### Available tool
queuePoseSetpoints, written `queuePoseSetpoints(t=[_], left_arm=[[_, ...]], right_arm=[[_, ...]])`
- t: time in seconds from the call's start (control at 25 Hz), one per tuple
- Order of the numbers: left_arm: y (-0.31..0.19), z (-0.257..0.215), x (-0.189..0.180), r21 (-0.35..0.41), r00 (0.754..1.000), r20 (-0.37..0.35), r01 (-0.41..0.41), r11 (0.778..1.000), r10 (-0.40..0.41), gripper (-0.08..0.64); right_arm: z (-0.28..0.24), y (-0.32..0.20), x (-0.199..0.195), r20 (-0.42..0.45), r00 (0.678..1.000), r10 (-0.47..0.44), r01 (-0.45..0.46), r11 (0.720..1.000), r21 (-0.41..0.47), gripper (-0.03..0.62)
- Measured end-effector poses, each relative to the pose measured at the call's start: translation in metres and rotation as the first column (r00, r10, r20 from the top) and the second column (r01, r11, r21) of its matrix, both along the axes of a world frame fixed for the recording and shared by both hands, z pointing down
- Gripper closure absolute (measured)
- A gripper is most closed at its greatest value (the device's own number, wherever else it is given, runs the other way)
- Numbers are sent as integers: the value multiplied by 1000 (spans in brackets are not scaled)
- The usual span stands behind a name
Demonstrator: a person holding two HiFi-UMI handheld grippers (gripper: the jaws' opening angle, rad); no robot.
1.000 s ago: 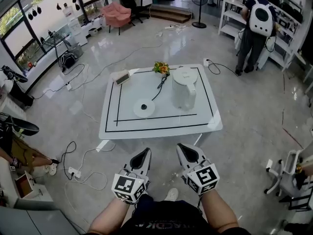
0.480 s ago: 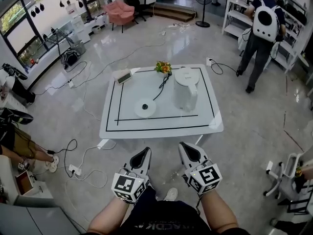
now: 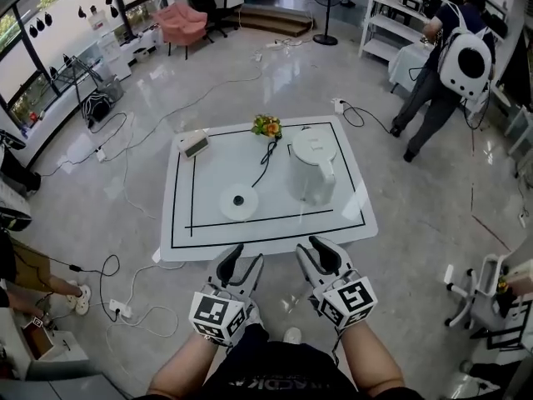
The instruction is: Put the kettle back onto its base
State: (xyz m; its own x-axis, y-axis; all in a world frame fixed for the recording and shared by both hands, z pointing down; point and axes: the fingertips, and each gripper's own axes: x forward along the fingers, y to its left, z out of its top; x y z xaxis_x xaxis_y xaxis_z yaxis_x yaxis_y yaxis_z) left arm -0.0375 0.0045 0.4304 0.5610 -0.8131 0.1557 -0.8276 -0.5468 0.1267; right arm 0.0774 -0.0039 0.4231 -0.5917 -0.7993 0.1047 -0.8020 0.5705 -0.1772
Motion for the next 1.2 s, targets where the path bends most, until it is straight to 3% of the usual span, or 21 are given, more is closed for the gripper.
queuePoseSetpoints(t=[0.08, 0.2, 0.64, 0.96, 1.2], left_arm=[[-19, 3, -1, 5, 999, 19, -35, 999, 35, 283], [-43, 5, -4, 20, 994, 62, -93, 995, 92, 233], [-110, 0, -31, 32, 977, 30, -212, 977, 211, 222], [-122, -1, -46, 31, 964, 1, -264, 964, 264, 222], [-122, -8, -51, 40, 962, -17, -271, 962, 271, 222]], right_arm=[[1, -21, 1, -7, 999, 51, -51, 999, 2, 422], [2, -49, -1, -7, 993, 115, -115, 993, -3, 365], [7, -103, -36, -51, 982, 184, -185, 982, -21, 364], [3, -118, -53, -74, 971, 226, -227, 974, -2, 364], [-8, -121, -44, -86, 959, 271, -270, 963, 18, 364]])
